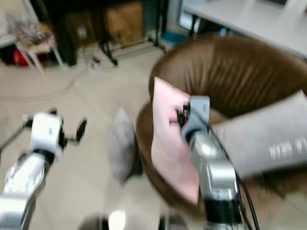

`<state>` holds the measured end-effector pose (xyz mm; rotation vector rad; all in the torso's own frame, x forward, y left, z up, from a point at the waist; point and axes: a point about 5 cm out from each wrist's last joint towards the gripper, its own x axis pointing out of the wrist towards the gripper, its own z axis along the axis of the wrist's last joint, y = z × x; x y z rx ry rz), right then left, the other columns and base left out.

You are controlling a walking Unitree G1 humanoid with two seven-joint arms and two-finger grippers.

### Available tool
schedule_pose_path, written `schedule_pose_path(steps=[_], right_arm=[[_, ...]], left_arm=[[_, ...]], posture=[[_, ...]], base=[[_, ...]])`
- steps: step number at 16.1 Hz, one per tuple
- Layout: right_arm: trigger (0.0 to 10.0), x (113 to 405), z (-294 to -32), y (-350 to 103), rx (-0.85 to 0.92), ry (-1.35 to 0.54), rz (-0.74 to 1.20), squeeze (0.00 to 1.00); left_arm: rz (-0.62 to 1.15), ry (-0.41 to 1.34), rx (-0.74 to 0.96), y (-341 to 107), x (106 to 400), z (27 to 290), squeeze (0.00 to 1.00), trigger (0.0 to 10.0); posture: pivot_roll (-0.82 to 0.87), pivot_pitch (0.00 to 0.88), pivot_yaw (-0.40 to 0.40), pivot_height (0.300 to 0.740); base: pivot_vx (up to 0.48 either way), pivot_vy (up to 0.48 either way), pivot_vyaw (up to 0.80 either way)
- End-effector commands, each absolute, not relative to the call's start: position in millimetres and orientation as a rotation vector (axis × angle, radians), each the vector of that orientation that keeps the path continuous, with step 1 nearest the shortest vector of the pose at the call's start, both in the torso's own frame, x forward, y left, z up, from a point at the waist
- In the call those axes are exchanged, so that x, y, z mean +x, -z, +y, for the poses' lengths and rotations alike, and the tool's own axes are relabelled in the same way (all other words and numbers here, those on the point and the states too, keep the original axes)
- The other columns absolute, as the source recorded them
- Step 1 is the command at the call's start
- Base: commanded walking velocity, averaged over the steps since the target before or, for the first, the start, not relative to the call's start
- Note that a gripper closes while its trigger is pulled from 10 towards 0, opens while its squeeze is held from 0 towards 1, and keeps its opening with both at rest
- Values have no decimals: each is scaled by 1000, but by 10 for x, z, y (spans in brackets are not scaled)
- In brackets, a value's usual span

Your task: Move the pillow to the sofa from floor

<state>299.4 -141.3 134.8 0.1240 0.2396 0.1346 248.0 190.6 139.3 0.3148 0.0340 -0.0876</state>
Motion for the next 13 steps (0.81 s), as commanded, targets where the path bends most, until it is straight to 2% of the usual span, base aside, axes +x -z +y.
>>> schedule_pose_path(steps=[1,3,7,13], right_arm=[[10000,2966,-1427,-1383,148,-129,226,0],[10000,2952,-1445,-1385,76,-115,232,0],[10000,2958,-1461,-1421,116,-103,216,0],[10000,2960,-1326,-1552,127,-194,120,0]], left_arm=[[18,96,318,-1404,2473,1876,0,10000],[17,98,318,-1403,2475,1877,0,10000],[12,100,317,-1399,2481,1865,0,10000],[-10,102,286,-1432,2452,1888,0,10000]], posture=[[-70,0,-25,740],[-73,0,-24,740],[-72,0,-29,740],[-59,0,-42,740]], base=[[0,0,0],[0,0,0],[0,0,0],[0,0,0]])
